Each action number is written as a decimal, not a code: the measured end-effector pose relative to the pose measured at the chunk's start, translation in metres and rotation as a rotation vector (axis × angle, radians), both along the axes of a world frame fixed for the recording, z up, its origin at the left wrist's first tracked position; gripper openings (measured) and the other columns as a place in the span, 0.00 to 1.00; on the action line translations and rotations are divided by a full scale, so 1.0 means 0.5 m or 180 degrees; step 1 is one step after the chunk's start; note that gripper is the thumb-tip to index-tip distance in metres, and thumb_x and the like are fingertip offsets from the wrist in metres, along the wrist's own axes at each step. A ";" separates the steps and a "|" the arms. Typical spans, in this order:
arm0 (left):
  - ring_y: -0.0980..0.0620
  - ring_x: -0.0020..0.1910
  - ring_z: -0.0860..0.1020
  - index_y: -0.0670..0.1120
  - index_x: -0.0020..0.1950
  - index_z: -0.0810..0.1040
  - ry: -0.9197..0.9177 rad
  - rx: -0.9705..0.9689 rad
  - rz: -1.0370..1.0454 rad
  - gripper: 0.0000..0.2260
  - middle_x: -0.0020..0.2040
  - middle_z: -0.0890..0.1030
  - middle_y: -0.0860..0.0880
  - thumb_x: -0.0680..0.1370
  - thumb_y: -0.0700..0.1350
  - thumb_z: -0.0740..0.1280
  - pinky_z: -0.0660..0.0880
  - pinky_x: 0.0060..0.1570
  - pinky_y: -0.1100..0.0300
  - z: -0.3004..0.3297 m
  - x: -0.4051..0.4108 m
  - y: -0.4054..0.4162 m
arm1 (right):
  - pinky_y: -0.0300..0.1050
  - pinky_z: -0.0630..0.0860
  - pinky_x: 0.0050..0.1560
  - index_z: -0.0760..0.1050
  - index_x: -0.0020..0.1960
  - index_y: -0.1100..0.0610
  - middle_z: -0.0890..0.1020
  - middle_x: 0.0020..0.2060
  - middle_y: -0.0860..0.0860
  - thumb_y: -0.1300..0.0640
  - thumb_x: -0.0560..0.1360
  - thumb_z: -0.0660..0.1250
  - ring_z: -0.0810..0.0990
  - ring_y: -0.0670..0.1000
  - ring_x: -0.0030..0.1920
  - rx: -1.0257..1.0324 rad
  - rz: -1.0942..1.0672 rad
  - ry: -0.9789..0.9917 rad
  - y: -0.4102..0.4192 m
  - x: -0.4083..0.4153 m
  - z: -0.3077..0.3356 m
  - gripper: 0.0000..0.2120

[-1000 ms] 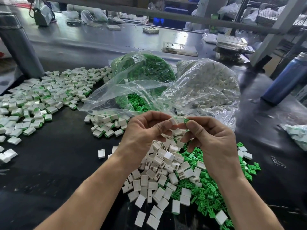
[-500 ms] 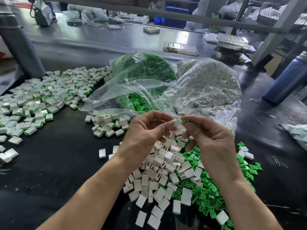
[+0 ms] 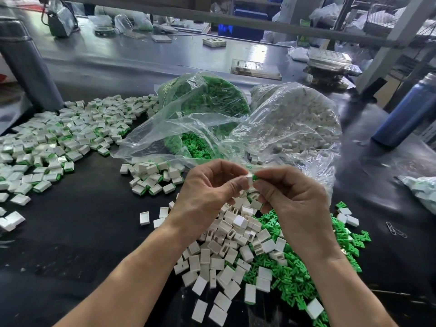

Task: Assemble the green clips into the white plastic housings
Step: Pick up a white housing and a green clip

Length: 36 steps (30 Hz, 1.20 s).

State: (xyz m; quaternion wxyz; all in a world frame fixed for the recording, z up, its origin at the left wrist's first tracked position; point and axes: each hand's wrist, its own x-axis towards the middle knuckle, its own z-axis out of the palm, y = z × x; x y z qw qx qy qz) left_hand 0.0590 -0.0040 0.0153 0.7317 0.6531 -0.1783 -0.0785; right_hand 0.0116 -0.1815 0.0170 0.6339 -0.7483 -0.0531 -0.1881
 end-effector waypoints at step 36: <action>0.51 0.38 0.84 0.45 0.48 0.86 -0.0382 0.0261 0.0402 0.08 0.42 0.87 0.50 0.77 0.32 0.73 0.82 0.39 0.62 -0.006 -0.003 -0.015 | 0.43 0.82 0.34 0.87 0.47 0.54 0.86 0.36 0.56 0.64 0.73 0.75 0.83 0.54 0.32 0.0520 -0.0205 0.0185 0.032 -0.004 -0.002 0.07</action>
